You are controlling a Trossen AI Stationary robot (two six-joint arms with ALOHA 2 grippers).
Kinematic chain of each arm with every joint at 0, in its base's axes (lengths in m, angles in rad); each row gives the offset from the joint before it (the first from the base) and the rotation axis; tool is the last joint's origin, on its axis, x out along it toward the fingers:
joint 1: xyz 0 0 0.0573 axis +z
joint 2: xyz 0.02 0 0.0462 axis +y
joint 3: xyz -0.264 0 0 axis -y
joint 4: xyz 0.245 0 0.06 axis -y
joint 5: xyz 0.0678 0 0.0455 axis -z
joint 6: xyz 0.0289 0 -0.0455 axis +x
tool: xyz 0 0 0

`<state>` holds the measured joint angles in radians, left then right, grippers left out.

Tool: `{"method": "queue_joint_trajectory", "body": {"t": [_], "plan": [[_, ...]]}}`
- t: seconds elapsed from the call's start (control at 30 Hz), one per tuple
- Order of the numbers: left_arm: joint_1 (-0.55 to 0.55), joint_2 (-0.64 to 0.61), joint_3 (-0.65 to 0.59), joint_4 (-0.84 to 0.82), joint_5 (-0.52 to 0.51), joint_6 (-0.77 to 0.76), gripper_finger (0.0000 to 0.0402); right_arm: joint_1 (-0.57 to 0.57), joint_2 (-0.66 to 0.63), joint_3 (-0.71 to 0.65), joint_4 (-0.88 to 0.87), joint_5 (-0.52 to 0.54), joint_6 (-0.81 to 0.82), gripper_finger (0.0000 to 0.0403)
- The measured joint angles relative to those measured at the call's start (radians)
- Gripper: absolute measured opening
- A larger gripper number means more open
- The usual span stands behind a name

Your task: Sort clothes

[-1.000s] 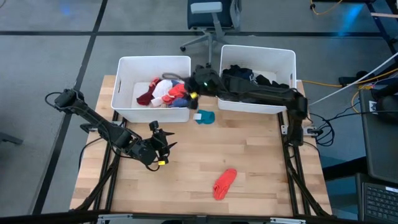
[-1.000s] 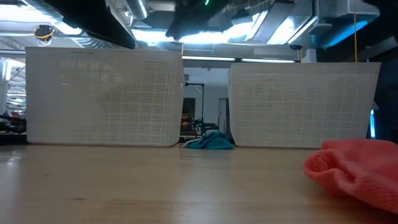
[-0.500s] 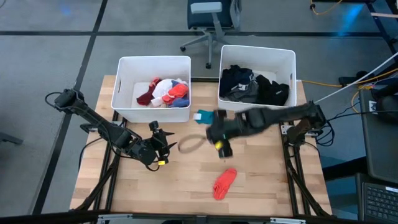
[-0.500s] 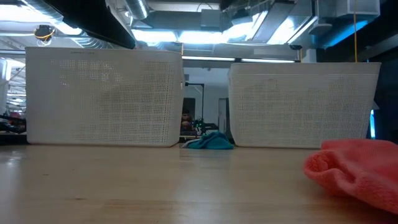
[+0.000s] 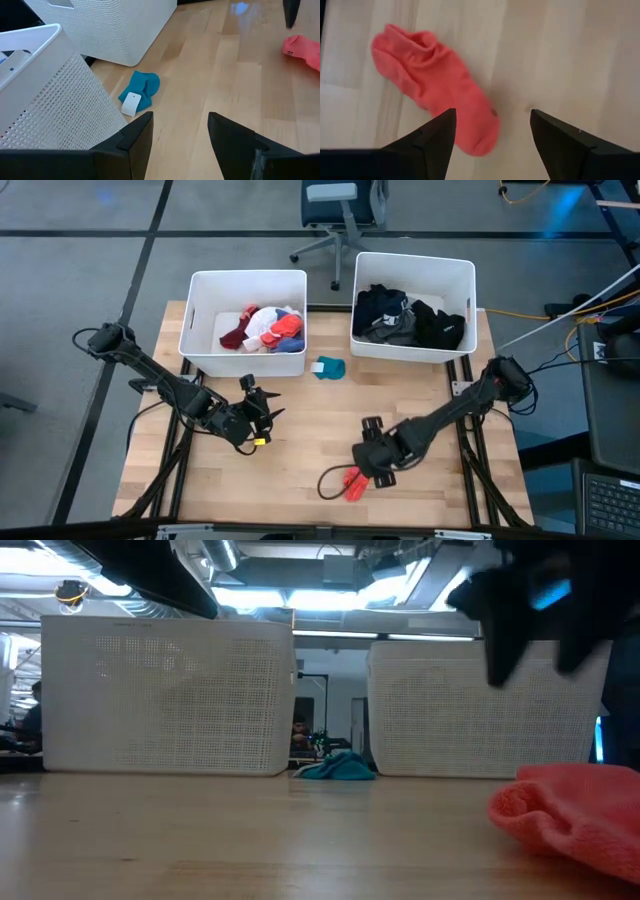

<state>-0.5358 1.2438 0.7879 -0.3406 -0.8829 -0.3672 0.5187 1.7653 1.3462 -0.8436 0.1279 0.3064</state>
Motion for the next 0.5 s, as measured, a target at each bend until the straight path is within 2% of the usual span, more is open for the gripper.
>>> {"method": "queue_joint_trajectory", "body": {"t": [0.3, 0.5], "plan": [[0.001, 0.0, 0.0, 0.012, 0.0, 0.003, 0.018, 0.06, -0.001, -0.244, 0.355, 0.001, 0.056, 0.0254], [0.001, 0.0, 0.0, 0.011, 0.0, 0.003, 0.018, 0.057, -0.001, -0.33, 0.461, 0.027, 0.056, 0.0253]]}}
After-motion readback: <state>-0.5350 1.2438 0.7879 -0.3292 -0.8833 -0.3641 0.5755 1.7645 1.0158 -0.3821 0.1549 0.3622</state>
